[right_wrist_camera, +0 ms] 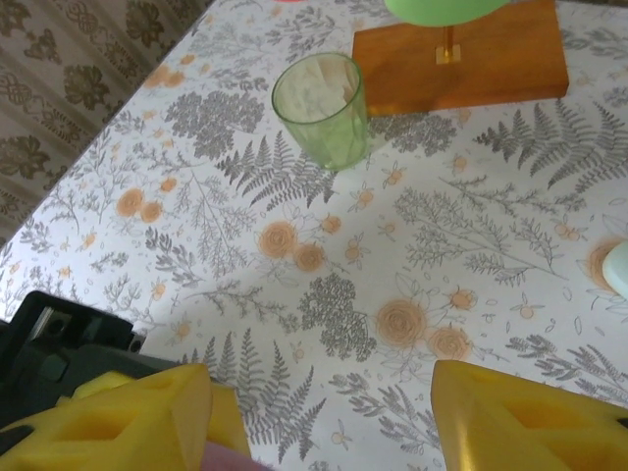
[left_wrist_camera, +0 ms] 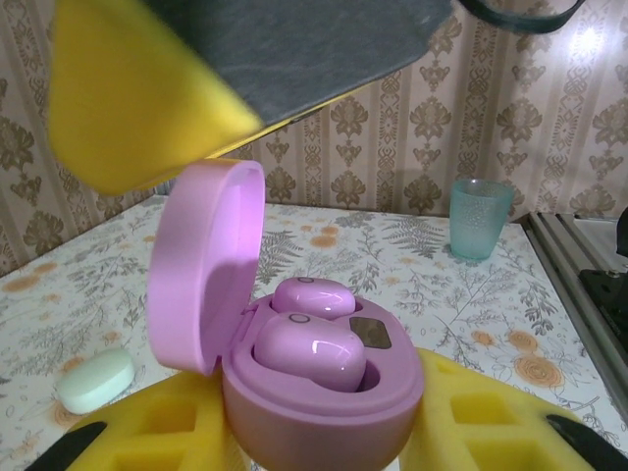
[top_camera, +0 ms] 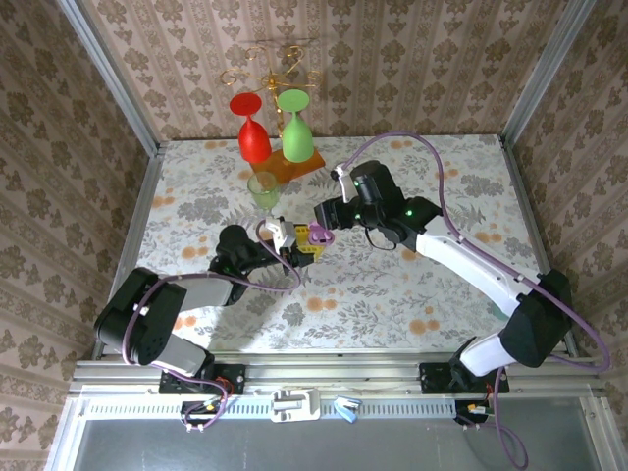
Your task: Insert the wireless bluetooth earbuds into the charging case
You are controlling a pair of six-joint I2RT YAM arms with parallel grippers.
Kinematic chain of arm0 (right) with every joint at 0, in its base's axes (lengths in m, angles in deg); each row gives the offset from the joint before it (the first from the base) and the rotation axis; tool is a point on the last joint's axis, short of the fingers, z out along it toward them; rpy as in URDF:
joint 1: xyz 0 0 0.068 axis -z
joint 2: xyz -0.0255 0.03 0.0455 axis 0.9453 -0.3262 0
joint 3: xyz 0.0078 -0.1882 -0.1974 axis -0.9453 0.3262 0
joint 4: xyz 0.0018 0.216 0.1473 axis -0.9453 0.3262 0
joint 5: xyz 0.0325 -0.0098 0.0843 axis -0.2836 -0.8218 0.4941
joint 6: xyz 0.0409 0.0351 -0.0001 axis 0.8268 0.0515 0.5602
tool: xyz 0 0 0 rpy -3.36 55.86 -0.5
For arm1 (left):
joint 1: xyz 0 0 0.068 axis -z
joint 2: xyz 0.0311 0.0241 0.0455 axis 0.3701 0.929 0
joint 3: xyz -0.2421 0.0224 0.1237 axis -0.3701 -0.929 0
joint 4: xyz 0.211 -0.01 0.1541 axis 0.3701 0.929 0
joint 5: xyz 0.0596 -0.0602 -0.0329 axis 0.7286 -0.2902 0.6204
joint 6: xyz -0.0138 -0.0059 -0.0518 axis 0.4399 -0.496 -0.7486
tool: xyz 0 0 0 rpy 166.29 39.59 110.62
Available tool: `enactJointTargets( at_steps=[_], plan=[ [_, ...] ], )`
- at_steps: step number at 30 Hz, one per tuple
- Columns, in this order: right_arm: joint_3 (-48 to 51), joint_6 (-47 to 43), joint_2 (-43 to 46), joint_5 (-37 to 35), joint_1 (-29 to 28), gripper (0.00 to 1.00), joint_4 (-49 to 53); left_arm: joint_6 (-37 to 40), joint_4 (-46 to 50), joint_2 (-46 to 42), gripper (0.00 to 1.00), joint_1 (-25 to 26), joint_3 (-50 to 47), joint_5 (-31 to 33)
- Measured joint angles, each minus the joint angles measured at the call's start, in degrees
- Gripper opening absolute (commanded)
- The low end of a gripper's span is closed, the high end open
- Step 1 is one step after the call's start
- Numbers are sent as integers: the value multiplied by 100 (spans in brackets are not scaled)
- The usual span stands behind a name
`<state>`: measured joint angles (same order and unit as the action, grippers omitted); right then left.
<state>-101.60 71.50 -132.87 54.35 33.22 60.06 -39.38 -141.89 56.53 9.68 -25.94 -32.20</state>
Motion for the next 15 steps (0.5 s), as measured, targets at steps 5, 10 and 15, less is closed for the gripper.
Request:
enactJointTargets(
  at_steps=[5,10,15],
  plan=[
    [372,96,236,299,37,62,-70,-2,22,-4,26,-4,0,76],
    [927,599,726,925,354,68,-372,-4,2,-11,26,-4,0,138],
    [1803,2055,1088,1930,997,73,-1746,-57,-157,-11,26,-4,0,184]
  ],
)
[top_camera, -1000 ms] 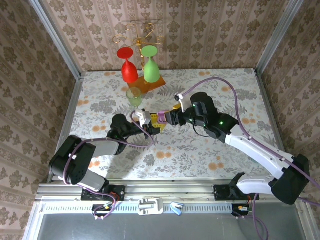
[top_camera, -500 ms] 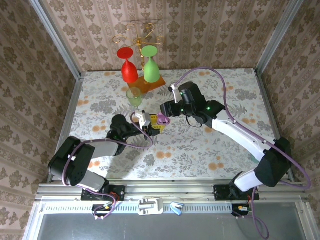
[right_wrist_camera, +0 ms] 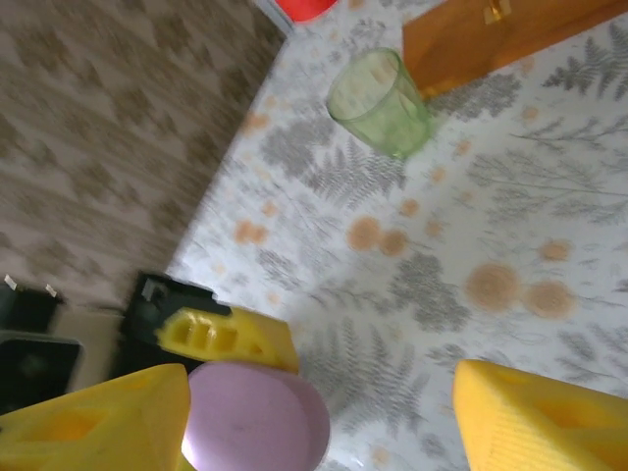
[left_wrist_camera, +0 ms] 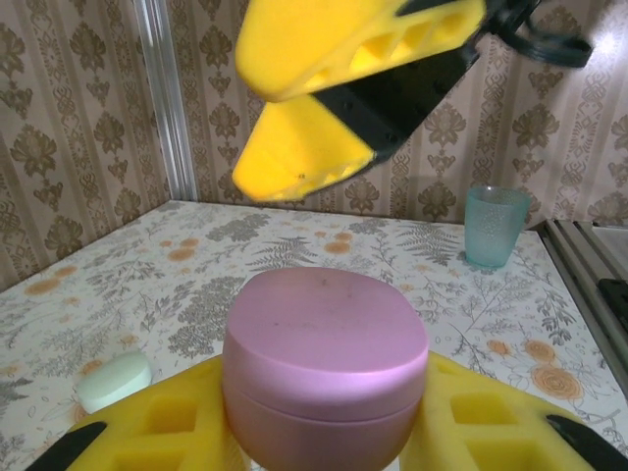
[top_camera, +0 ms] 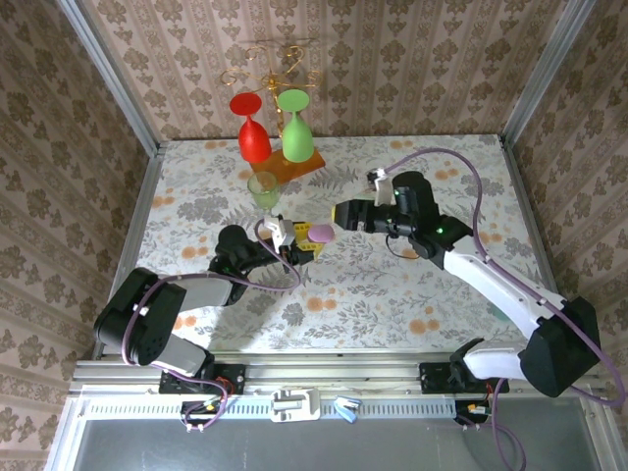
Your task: Insert the wireless bluetooth earbuds into the charging case
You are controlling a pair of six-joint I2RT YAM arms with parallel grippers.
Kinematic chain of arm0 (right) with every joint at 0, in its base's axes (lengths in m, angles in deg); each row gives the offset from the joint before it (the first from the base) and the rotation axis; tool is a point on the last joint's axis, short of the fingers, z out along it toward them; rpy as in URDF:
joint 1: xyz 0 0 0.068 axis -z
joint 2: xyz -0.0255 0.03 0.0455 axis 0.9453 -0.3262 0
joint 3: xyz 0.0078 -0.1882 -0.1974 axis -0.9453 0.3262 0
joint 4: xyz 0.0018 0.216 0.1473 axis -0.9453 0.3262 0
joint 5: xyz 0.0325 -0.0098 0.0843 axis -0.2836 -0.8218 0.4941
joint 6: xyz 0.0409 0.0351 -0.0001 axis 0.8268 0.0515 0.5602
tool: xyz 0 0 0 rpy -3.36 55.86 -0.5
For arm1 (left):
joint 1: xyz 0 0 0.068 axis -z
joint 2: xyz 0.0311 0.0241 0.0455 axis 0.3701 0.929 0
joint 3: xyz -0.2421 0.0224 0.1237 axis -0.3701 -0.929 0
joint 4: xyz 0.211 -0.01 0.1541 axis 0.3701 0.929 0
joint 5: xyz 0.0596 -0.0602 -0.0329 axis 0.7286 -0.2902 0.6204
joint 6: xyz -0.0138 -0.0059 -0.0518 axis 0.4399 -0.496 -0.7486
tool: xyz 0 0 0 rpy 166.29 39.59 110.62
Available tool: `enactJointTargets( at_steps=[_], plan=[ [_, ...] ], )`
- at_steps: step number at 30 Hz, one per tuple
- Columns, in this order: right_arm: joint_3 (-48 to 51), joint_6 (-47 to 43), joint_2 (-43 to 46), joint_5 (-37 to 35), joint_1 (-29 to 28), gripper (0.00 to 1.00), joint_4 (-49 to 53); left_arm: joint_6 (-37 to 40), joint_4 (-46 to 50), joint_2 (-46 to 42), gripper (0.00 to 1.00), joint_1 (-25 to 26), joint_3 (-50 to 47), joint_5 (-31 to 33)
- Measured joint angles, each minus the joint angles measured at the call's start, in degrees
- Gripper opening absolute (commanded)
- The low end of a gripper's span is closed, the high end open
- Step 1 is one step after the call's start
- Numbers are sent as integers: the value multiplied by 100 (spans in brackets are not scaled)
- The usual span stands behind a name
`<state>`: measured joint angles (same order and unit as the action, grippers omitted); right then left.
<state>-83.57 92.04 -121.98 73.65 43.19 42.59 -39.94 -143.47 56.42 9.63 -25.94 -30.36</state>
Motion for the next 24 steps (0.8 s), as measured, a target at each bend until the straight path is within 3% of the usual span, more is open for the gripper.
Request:
enactJointTargets(
  at_steps=[3,10,18,24],
  plan=[
    [632,1161,-46,684,273,73,-1156,-15,-133,0,26,0,0,57],
    [1493,3241,-507,1718,251,69,-3515,-13,-205,-37,26,0,2,240],
    [1663,4492,-1178,2181,79,63,-5206,-13,-225,-52,27,7,2,555],
    [1646,4822,-1429,2341,-42,38,-5731,-33,-321,-72,27,7,9,728]
  ],
)
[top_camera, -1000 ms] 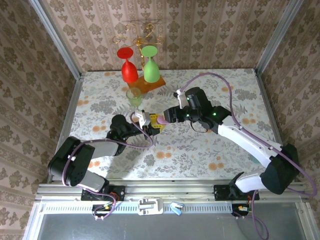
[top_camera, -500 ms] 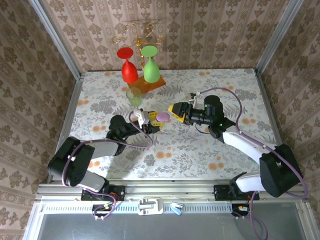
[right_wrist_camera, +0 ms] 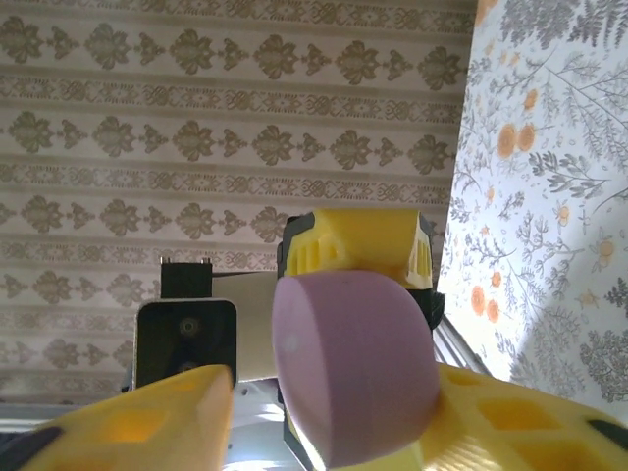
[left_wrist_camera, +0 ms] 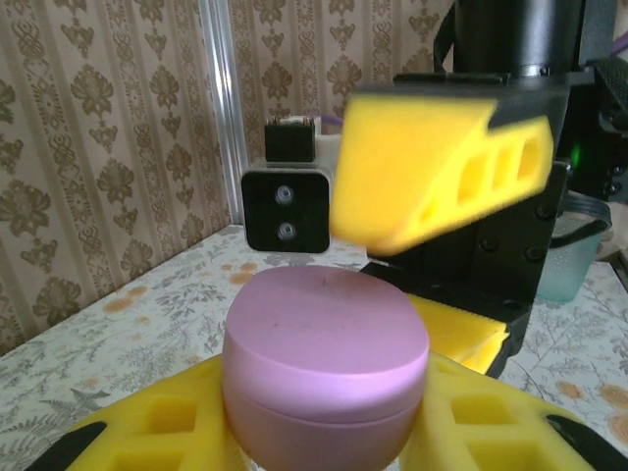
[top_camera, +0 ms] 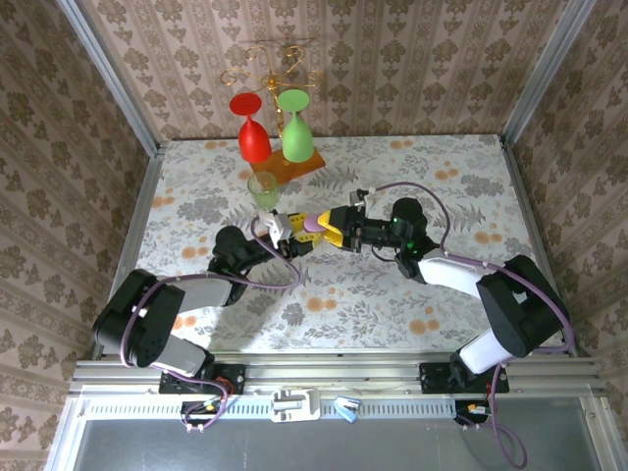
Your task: Insert the wireless bluetooth earbuds into the charging case
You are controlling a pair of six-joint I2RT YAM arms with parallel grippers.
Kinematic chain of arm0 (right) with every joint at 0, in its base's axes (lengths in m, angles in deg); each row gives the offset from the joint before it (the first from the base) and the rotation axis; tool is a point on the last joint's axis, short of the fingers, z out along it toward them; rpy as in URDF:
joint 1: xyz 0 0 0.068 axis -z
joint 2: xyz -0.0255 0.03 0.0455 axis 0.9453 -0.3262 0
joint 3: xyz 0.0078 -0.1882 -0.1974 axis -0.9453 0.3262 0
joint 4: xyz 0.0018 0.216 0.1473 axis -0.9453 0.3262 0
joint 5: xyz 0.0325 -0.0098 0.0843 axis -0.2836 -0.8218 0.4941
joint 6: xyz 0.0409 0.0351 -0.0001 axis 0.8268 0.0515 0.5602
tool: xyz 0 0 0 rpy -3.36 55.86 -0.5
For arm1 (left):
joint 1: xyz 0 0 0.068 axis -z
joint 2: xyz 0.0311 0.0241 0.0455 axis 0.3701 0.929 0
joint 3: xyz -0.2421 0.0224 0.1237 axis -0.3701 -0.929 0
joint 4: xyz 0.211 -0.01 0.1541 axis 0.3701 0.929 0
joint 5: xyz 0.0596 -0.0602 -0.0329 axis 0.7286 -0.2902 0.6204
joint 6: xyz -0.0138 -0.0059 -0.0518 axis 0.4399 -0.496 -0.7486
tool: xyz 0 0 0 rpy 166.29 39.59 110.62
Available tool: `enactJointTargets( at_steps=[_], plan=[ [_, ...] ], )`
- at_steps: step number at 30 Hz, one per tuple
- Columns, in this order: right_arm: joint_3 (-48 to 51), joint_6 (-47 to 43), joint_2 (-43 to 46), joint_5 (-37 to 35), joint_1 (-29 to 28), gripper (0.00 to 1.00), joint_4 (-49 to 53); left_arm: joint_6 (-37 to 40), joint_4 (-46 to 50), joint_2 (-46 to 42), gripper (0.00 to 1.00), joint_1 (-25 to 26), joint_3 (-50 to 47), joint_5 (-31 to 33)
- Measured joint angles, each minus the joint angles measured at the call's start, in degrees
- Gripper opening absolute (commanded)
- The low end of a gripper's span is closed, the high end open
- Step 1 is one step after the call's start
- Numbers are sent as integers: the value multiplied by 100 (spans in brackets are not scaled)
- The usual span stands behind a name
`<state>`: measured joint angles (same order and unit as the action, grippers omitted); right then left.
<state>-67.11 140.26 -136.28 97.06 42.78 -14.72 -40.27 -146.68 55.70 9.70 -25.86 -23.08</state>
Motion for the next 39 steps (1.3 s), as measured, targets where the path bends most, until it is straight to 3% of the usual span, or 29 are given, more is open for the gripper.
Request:
enactJointTargets(
  at_steps=[5,8,14,18,24,29,39],
  plan=[
    [-61,127,-111,9,7,22,-138,-66,-74,-28,28,-2,4,125],
    [-87,131,-157,9,9,19,-219,-70,-94,-44,34,-9,4,168],
    [-101,90,-216,-2,76,17,-192,-42,-96,-48,83,-11,-2,166],
    [-101,-201,-216,-94,282,17,120,-11,-81,-85,97,-31,-98,190],
    [-109,-1082,-249,-562,654,18,1368,214,466,-374,100,-37,-485,455],
    [-487,-1867,-673,-1239,789,19,2618,752,1576,-706,100,85,-496,798],
    [-1027,-2461,-1766,-2059,791,22,3585,1423,3311,-861,100,269,-409,852]
  ],
)
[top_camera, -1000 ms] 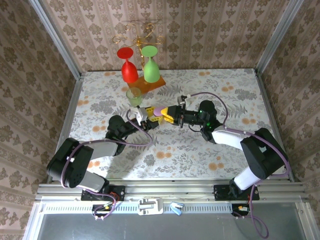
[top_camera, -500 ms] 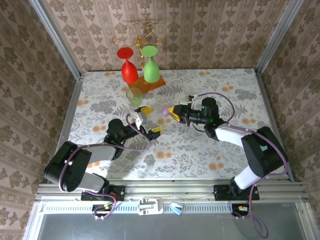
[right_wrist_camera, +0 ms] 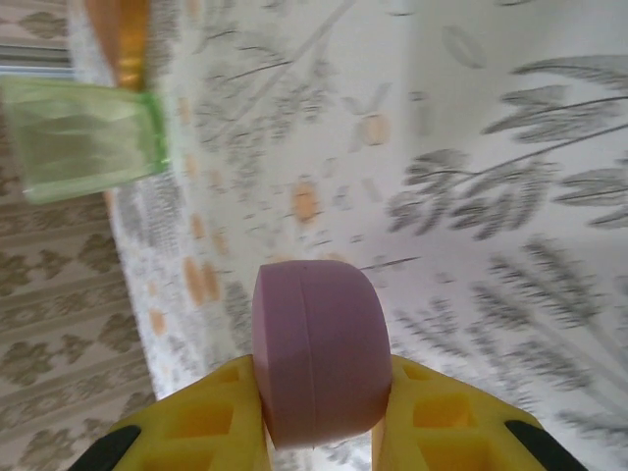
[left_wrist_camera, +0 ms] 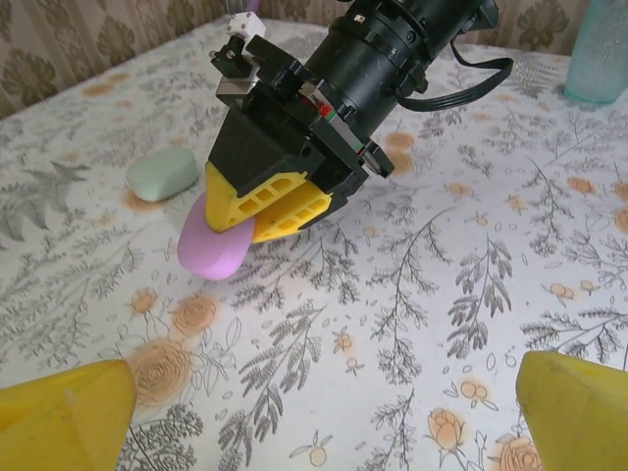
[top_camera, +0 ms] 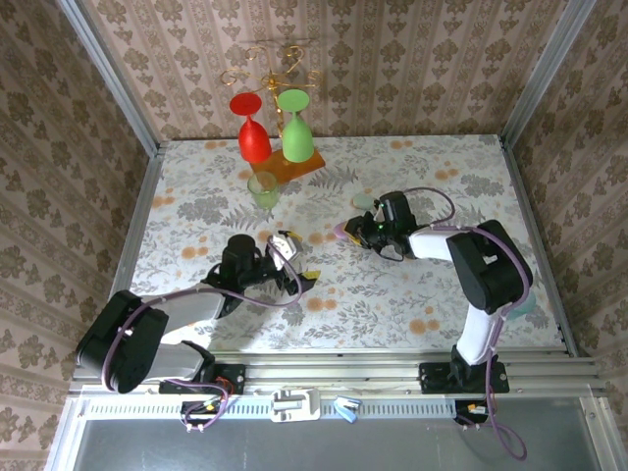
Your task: Insert the wireless bluetooth earbuds into the charging case
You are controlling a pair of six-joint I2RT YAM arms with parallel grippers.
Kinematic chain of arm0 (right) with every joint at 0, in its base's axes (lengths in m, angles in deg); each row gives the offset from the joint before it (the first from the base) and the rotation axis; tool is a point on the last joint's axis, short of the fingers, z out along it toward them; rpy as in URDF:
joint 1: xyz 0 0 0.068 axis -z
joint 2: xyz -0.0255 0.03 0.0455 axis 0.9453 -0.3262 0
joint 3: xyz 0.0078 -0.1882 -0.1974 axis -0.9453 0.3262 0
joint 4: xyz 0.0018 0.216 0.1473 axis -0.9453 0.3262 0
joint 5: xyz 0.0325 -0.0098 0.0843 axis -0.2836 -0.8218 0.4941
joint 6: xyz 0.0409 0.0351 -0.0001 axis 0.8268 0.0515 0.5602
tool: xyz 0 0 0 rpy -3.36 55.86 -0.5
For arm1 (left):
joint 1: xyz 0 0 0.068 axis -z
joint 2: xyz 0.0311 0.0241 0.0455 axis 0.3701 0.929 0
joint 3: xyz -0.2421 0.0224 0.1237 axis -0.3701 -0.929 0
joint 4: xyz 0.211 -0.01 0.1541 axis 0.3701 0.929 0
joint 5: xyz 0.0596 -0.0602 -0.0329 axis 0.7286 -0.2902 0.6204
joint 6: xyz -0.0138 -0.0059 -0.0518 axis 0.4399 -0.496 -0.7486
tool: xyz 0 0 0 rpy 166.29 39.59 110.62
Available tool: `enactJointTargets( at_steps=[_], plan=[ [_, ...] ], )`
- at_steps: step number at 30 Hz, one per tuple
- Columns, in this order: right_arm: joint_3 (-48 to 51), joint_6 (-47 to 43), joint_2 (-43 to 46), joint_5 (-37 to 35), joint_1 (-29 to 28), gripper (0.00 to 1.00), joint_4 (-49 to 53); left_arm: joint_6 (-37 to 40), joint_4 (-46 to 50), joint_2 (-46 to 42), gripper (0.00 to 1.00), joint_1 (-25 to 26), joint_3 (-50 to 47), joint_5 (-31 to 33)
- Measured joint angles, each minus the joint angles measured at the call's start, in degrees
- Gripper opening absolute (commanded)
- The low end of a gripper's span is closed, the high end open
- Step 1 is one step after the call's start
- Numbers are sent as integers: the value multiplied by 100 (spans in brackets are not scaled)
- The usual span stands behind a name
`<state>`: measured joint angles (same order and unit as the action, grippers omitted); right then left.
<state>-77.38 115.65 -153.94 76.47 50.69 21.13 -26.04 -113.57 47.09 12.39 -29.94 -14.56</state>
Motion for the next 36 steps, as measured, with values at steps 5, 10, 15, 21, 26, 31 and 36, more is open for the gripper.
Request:
enactJointTargets(
  at_steps=[5,10,15,21,26,31,36],
  plan=[
    [-160,-210,-149,-208,11,44,181,22,229,-15,100,0,44,11],
    [-146,-474,-7,-509,33,72,380,4,275,-107,100,-13,66,197],
    [122,-966,898,-1226,118,86,986,-278,238,-470,100,-280,63,903],
    [369,-2203,2367,-2649,162,100,1676,-457,332,-1355,100,-745,63,2367],
    [551,-3504,3423,-3906,269,100,1810,-323,608,-1777,100,-1368,-37,3390],
    [1012,-4647,3670,-4730,640,100,1353,-238,542,-1696,100,-1915,-393,3856],
    [1947,-5410,3362,-4798,1084,100,256,-291,341,-1056,100,-2476,-522,3810]
  ],
)
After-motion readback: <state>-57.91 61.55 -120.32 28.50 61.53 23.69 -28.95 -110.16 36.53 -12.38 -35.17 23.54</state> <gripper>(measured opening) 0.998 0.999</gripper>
